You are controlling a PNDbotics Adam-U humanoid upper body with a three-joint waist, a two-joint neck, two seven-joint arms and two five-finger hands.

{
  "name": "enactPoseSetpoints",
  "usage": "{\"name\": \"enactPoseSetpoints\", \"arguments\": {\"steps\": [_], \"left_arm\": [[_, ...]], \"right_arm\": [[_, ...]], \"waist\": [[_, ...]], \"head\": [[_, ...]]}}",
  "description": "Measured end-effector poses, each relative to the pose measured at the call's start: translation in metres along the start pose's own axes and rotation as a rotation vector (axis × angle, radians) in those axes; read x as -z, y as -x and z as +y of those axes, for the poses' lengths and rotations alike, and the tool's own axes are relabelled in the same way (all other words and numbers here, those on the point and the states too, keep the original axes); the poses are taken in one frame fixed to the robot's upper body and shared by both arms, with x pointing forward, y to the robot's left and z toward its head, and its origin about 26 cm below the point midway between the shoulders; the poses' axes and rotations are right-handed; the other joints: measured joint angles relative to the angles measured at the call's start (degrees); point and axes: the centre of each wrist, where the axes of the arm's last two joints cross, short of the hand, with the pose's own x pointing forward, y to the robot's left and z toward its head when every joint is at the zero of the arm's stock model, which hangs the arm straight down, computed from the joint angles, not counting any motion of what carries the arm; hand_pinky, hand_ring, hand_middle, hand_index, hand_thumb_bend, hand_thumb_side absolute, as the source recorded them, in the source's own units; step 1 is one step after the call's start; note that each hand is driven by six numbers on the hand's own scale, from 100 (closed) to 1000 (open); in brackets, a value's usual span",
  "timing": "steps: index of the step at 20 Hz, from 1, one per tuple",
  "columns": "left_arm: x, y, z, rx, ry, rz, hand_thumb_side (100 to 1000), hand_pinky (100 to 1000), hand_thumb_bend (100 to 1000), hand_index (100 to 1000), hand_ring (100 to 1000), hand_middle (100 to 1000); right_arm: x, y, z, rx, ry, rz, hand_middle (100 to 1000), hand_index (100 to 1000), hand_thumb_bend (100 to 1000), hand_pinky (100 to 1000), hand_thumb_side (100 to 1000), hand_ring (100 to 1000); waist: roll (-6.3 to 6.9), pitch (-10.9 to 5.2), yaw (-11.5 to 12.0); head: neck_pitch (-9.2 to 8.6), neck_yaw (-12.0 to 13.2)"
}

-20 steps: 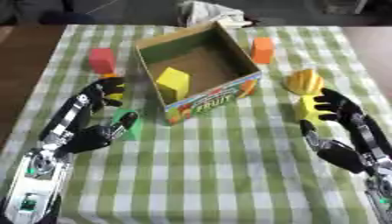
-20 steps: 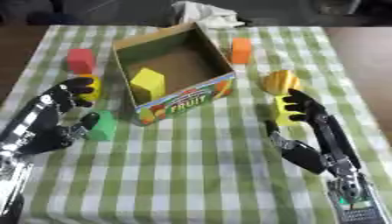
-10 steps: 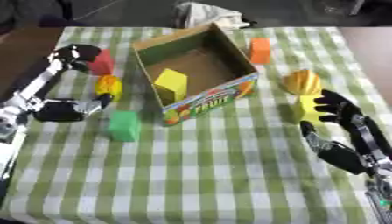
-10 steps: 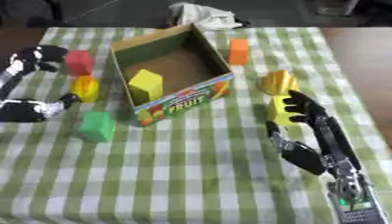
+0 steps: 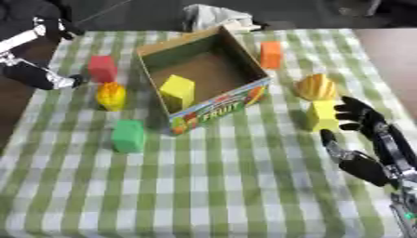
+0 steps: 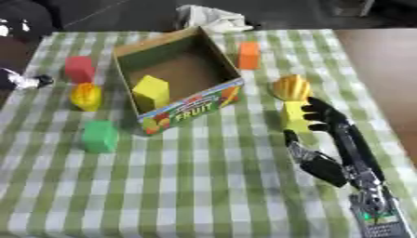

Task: Pick up objects on the table and place them in the box.

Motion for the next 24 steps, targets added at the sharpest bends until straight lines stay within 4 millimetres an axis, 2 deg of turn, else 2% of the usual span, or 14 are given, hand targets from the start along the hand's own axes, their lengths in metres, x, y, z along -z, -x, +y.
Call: {"name": "enactPoseSetpoints", "arguments": {"steps": [4, 9, 12, 16, 20, 24], "left_arm": [[0.015, 0.018, 0.001, 0.049, 0.029, 0.077, 228, 843, 508, 879, 831, 815], [0.038, 0.030, -0.014, 0.069, 0.063, 0.153, 221, 851, 522, 875, 828, 806], [0.050, 0.030, -0.022, 0.083, 0.068, 0.191, 219, 850, 516, 873, 828, 804], [0.063, 0.028, -0.034, 0.083, 0.050, 0.237, 211, 849, 488, 888, 825, 802], [0.070, 0.025, -0.033, 0.109, -0.006, 0.290, 208, 856, 480, 888, 829, 811], [0.071, 0.025, -0.034, 0.124, -0.031, 0.324, 194, 857, 478, 886, 829, 814]], "right_arm": [[0.000, 0.000, 0.001, 0.001, -0.005, -0.001, 795, 940, 291, 749, 335, 810], [0.000, -0.001, 0.002, 0.004, -0.013, -0.004, 794, 940, 290, 749, 335, 809], [0.001, -0.001, 0.002, 0.004, -0.017, -0.009, 794, 940, 289, 748, 335, 809], [0.007, -0.005, 0.001, 0.002, -0.023, -0.031, 794, 940, 289, 748, 335, 808], [0.011, -0.008, 0.000, -0.003, -0.031, -0.046, 793, 940, 282, 747, 337, 808], [0.012, -0.009, -0.001, -0.003, -0.031, -0.049, 790, 939, 289, 747, 335, 806]], "waist": [[0.00, -0.05, -0.16], [-0.08, -0.06, -0.70], [-0.17, 0.42, -1.41], [-0.03, 1.89, -3.11], [0.35, 3.19, -5.03], [0.50, 3.56, -5.73]], "head": [[0.00, 0.01], [0.00, 0.09], [0.00, 0.40], [0.00, 1.17], [0.00, 2.10], [0.00, 2.41]]}}
